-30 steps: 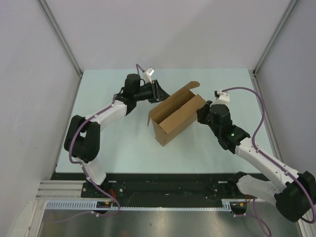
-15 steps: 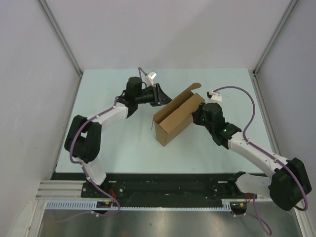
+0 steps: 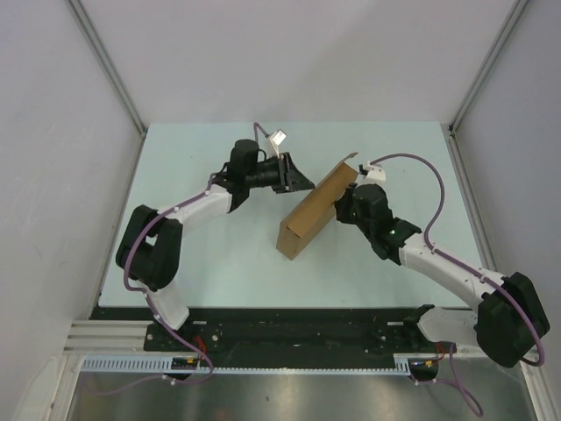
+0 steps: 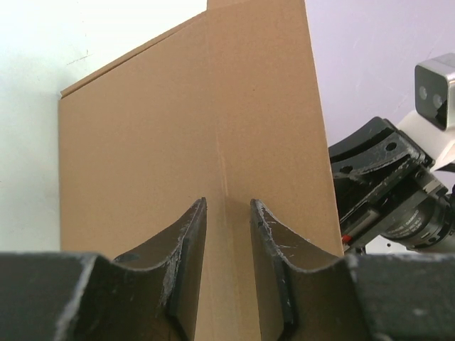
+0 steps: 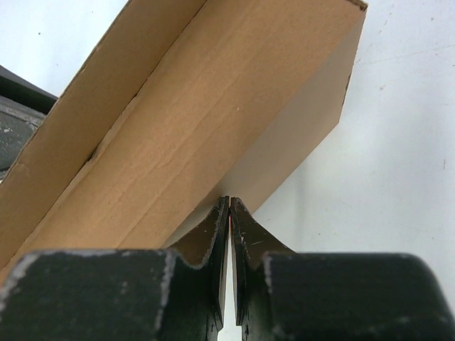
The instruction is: Fold the paper box
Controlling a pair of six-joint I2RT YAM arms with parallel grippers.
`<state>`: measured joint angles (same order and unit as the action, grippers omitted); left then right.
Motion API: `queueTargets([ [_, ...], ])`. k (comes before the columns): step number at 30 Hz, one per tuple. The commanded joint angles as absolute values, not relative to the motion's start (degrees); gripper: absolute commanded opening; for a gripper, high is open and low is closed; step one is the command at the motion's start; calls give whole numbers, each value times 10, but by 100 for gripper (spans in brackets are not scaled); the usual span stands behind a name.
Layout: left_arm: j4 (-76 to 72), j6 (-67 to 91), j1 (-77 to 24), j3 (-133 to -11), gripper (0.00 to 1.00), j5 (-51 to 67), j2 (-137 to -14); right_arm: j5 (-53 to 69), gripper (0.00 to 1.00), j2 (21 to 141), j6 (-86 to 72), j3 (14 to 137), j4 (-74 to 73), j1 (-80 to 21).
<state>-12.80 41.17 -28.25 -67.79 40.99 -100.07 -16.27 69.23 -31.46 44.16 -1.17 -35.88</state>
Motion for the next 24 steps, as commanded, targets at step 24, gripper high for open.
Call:
queueTargets([
  [24,-93,396,-276,-732,37,432,-992,-200,11,654,-274,469,3,-379],
])
